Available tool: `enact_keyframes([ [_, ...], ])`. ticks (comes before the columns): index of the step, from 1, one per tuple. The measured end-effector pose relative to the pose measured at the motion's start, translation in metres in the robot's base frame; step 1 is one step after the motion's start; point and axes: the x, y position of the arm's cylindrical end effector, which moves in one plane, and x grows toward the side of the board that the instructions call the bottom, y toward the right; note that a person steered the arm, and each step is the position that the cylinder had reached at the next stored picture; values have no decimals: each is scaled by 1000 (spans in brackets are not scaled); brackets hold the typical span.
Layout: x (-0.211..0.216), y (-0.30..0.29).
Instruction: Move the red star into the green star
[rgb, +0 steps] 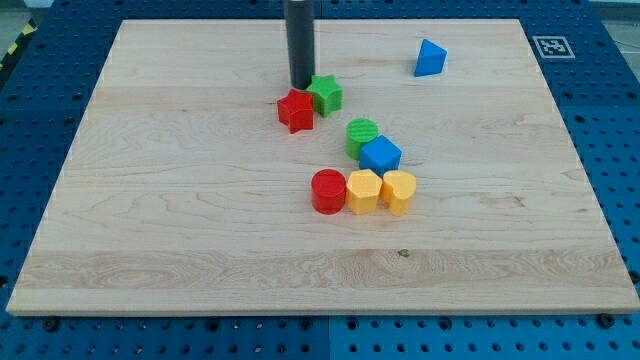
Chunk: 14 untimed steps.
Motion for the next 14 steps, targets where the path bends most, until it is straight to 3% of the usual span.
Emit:
enact_keyframes([
  [6,34,35],
  [7,1,35],
  [8,-15,3],
  [9,-15,-75],
  [10,23,-90],
  [11,42,-61],
  [14,62,-39],
])
